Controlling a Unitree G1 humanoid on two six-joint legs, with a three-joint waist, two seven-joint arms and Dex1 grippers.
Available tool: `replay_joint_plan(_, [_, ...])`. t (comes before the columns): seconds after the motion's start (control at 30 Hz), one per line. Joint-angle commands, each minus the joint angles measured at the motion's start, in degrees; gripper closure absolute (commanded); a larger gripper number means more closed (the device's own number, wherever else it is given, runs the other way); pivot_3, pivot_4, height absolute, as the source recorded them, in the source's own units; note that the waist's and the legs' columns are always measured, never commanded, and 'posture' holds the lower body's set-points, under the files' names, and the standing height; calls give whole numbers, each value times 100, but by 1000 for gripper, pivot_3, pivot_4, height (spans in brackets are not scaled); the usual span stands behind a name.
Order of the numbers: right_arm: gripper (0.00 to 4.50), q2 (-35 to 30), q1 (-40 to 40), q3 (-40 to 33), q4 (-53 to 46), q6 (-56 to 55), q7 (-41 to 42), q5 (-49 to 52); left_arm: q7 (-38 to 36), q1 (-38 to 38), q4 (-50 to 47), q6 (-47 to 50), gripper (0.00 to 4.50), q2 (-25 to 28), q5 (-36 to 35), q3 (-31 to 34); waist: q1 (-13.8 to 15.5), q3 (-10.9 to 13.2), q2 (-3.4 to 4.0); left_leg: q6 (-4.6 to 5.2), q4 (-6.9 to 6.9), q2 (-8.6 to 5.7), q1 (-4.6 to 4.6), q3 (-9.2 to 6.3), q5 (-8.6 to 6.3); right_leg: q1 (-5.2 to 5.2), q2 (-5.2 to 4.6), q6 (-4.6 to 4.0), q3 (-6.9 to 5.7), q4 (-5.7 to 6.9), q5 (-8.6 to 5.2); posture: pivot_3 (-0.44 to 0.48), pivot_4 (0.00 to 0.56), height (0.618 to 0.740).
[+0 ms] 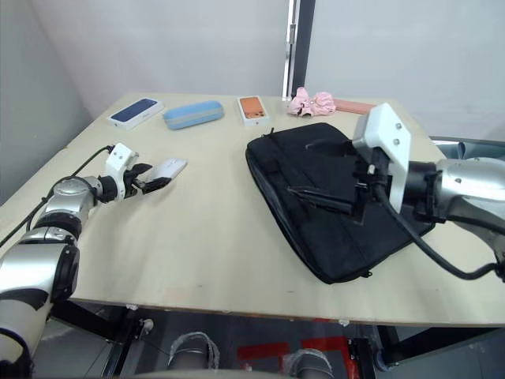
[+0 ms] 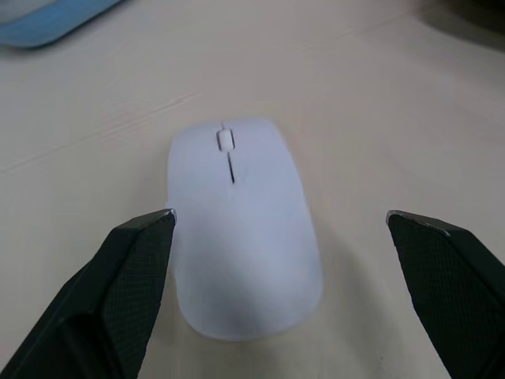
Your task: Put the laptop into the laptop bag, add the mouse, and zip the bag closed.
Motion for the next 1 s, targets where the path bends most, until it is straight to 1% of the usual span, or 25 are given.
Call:
replay_joint_plan(0.03, [65, -120, 1, -351, -234, -6, -167, 250, 340, -222, 81, -32, 0, -27, 154, 7, 23, 0, 0, 0, 0, 0, 0, -1, 0, 1, 0, 0, -1, 0, 0, 0, 150, 740])
replay_joint_plan(0.17, [65, -190, 59, -438, -278, 2, -272, 359, 514, -296, 162, 36, 0, -75, 174, 105, 48, 0, 0, 0, 2, 0, 0, -2, 0, 2, 0, 0, -1, 0, 0, 0, 150, 740])
replay_joint_plan(0.33, [65, -352, 118, -697, -365, -8, -462, 556, 787, -400, 265, 212, 0, -164, 291, 77, 93, 0, 0, 0, 1, 0, 0, -3, 0, 2, 0, 0, -2, -1, 0, 0, 150, 740])
replay_joint_plan(0.57, [65, -232, -270, -451, -148, -58, -1293, 1090, 989, -417, 342, 462, 0, -267, 286, 149, 97, 0, 0, 0, 2, 0, 1, -6, 0, 5, 0, 0, -4, -1, 0, 0, 150, 740])
replay_joint_plan(0.67, [65, -240, -244, -412, -110, -50, -1382, 1174, 1026, -425, 356, 545, 0, -333, 262, 188, 101, 0, 0, -1, 2, -1, 0, -6, 0, 6, -1, 0, -5, -2, 0, 0, 150, 740])
replay_joint_plan(0.77, [65, -276, -207, -369, -91, -57, -1400, 1170, 964, -409, 360, 528, 0, -421, 375, 77, 108, 0, 0, -1, -1, -1, -1, -6, 0, 5, -1, 0, -7, -4, 0, 0, 150, 740])
replay_joint_plan(0.93, [65, -290, -173, -345, -75, -54, -1423, 1138, 963, -468, 372, 505, 0, -516, 499, 64, 113, 0, 0, -1, -1, -3, -1, -7, 0, 6, -4, 1, -8, -6, 0, 0, 150, 740])
replay_joint_plan(1.0, [0, -264, -157, -336, -28, -57, -1469, 1096, 970, -526, 374, 461, 554, -543, 522, 79, 113, 0, 0, -1, -1, -3, -1, -7, 0, 7, -4, 1, -8, -6, 0, 0, 150, 740])
